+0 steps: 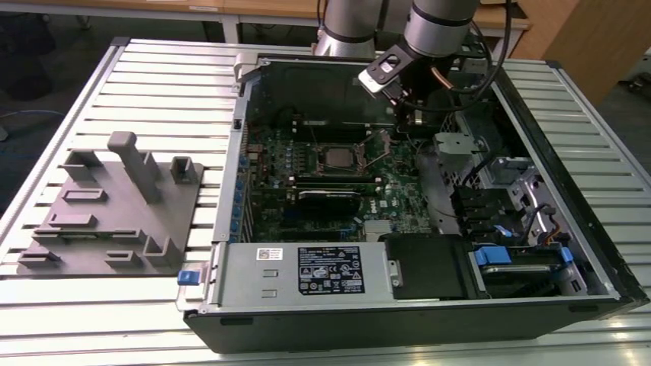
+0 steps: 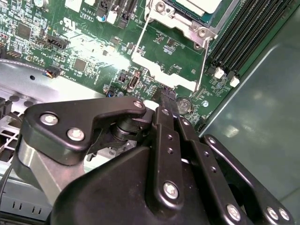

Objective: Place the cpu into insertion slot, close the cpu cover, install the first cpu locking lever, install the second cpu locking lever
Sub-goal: 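Close the cpu cover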

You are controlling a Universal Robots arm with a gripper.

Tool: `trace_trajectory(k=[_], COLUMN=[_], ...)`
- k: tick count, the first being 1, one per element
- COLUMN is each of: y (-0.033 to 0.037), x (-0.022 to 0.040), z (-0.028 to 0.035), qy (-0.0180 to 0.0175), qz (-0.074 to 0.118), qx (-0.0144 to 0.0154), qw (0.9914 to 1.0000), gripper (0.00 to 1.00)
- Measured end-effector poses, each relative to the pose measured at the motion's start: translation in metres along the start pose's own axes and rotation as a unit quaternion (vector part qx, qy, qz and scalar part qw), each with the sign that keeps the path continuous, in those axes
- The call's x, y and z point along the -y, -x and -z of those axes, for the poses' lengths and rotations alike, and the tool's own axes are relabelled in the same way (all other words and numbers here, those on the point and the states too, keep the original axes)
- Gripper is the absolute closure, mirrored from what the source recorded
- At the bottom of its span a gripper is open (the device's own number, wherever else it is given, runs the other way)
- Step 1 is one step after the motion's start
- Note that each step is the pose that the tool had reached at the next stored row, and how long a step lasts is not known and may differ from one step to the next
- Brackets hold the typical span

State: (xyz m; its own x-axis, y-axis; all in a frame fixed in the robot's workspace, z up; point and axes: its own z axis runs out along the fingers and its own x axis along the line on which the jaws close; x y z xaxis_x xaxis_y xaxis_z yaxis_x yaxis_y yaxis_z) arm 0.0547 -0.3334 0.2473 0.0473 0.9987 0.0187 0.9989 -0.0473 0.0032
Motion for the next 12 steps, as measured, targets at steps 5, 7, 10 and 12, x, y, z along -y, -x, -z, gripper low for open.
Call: trace_trajectory(k=[5, 7, 10, 12], y=[0.0000, 0.0000, 0.0001, 0.0002], x=[0.0001, 0.0005, 0.0031, 0.0052], z=[0.0000, 0.0000, 0.0000, 0.0000], qy=[0.0000, 0.0000, 0.0000, 0.0000], qz=[0.000, 0.000, 0.000, 0.000], qx=[0.0001, 0.0001, 0.0001, 0.0001], qw=[1.00000, 1.00000, 1.00000, 1.00000], gripper=[0.89, 0.89, 0.89, 0.89])
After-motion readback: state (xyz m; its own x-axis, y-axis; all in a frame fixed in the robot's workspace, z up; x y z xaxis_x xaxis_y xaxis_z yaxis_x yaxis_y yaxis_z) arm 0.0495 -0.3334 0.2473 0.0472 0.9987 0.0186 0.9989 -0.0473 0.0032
